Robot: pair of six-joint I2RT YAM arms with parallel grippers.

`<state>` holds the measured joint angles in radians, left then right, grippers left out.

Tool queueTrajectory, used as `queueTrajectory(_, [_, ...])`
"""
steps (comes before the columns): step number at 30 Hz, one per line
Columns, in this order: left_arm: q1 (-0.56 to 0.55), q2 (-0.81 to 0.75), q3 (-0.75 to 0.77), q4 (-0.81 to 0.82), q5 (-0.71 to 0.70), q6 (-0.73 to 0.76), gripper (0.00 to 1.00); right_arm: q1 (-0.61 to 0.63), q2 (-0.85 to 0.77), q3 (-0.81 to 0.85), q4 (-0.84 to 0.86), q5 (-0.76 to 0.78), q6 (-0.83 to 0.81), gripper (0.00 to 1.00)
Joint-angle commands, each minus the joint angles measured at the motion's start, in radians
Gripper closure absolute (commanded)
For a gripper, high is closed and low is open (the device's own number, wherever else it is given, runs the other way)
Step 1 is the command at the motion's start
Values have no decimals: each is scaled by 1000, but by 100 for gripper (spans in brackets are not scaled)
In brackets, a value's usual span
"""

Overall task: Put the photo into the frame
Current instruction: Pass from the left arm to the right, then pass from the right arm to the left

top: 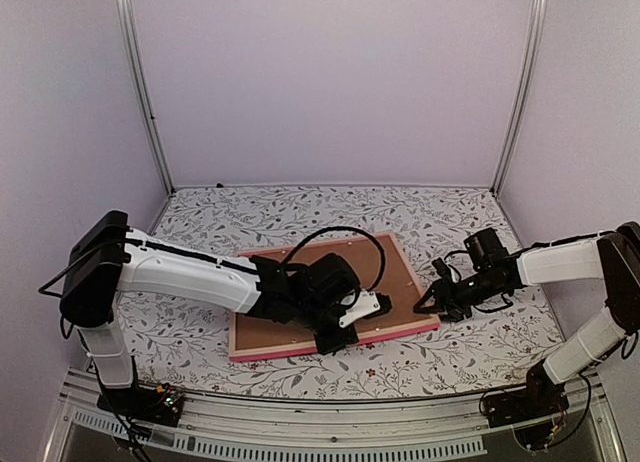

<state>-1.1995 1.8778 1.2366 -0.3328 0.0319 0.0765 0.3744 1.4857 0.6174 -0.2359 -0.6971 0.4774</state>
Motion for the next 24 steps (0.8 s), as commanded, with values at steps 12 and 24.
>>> queueTrajectory(12, [-37,-9,-35,59,-186,-34,51,3,-33,42,1,-48,22,66])
queueTrajectory(24, [-135,34,-30,62,-477,22,18,3,-81,129,-76,-95,24,61])
